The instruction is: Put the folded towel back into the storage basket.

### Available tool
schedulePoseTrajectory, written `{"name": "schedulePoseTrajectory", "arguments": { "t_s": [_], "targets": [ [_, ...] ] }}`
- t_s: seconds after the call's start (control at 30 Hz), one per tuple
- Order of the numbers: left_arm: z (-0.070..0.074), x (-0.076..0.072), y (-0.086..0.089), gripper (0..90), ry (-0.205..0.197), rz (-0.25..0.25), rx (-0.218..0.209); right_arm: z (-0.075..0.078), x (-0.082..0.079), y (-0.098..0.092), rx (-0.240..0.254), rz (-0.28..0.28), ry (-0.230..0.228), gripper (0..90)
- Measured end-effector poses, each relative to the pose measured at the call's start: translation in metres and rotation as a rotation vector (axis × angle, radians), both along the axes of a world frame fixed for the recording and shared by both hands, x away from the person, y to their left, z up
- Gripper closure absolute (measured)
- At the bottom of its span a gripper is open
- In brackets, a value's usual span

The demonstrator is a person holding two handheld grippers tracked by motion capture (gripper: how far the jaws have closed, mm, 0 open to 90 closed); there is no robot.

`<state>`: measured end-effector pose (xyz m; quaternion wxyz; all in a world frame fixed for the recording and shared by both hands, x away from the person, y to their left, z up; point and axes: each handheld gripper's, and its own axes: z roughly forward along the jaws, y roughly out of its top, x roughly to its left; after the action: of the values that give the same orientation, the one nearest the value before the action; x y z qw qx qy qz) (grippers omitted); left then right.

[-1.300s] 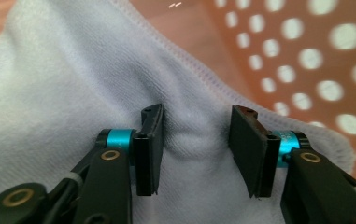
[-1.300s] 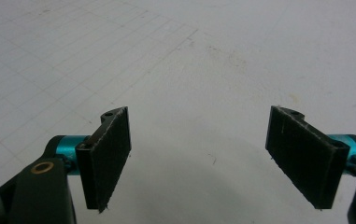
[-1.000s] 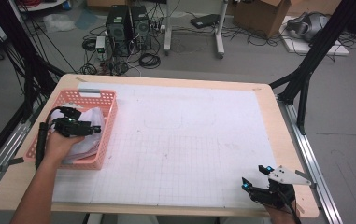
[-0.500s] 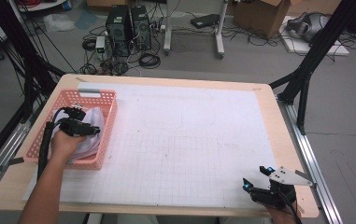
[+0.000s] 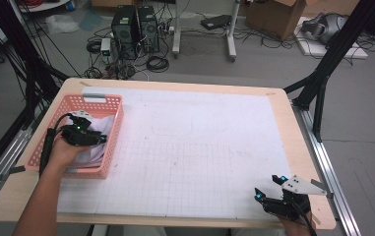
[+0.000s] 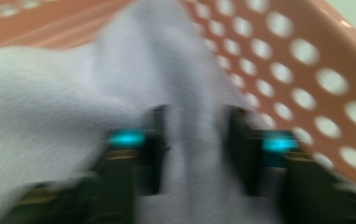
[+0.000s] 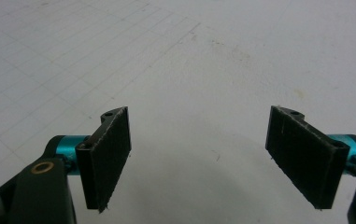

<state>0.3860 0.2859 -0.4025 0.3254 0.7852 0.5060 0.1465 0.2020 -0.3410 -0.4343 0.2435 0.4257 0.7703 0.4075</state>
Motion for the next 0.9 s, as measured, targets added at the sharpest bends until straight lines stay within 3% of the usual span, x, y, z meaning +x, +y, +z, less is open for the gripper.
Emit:
{"name": "schedulePoseTrajectory", "arguments": {
  "t_s": [0.1, 0.13, 0.17, 0.2, 0.23, 0.27, 0.3, 0.33, 0.37, 0.4, 0.47, 0.57, 0.7, 0.73, 0.77, 0.8, 0.9],
  "targets": [
    [0.009, -0.006, 0.014, 41.7, -0.08, 0.105, -0.059, 0.0, 0.0, -0.001, 0.002, -0.003, -0.001, 21.4],
    [0.009, -0.006, 0.014, 42.4, -0.08, 0.105, -0.059, 0.0, -0.001, -0.001, 0.001, -0.003, -0.003, 21.4],
    [0.009, -0.007, 0.022, 44.0, -0.064, 0.139, -0.047, 0.001, -0.001, 0.0, 0.002, -0.002, -0.001, 21.4],
    [0.009, -0.007, 0.022, 43.7, -0.064, 0.139, -0.047, 0.001, -0.001, 0.0, -0.001, -0.001, -0.001, 21.4],
    [0.004, -0.007, 0.026, 43.7, -0.016, 0.184, -0.009, 0.001, -0.001, 0.0, 0.001, 0.0, -0.002, 21.3],
    [0.004, -0.007, 0.026, 44.6, -0.016, 0.184, -0.009, 0.001, -0.001, 0.001, 0.0, 0.001, -0.003, 21.4],
    [-0.002, -0.006, 0.029, 44.2, 0.021, 0.233, 0.019, 0.001, -0.001, 0.001, 0.001, 0.001, -0.002, 21.4],
    [-0.004, -0.006, 0.029, 44.4, 0.032, 0.253, 0.044, 0.001, 0.0, 0.001, 0.001, 0.001, 0.0, 21.4],
    [-0.004, -0.006, 0.029, 44.7, 0.032, 0.253, 0.044, 0.001, 0.0, 0.001, 0.0, 0.002, -0.001, 21.4],
    [-0.005, -0.005, 0.028, 44.7, 0.029, 0.281, 0.074, 0.0, 0.0, 0.0, 0.0, 0.001, -0.001, 21.4],
    [-0.003, -0.005, 0.029, 43.4, 0.009, 0.313, 0.057, 0.0, -0.001, 0.0, 0.002, -0.003, 0.002, 21.4],
    [0.006, -0.011, 0.034, 38.6, -0.082, 0.293, -0.023, 0.001, -0.001, -0.001, 0.005, -0.006, 0.0, 21.4],
    [0.025, -0.028, 0.04, 34.6, -0.273, 0.257, -0.146, 0.002, 0.0, -0.002, 0.007, -0.002, -0.008, 21.3],
    [0.025, -0.028, 0.04, 34.1, -0.273, 0.257, -0.146, 0.002, 0.0, -0.001, 0.006, -0.002, -0.011, 21.4],
    [0.033, -0.037, 0.039, 32.0, -0.362, 0.233, -0.191, 0.002, -0.001, -0.001, 0.007, -0.003, -0.009, 21.4],
    [0.036, -0.041, 0.038, 30.0, -0.402, 0.223, -0.212, 0.003, -0.001, 0.0, 0.007, -0.002, -0.01, 21.4],
    [0.041, -0.052, 0.034, 24.6, -0.465, 0.168, -0.27, 0.004, -0.001, 0.0, 0.008, 0.0, -0.015, 21.3]
  ]
}}
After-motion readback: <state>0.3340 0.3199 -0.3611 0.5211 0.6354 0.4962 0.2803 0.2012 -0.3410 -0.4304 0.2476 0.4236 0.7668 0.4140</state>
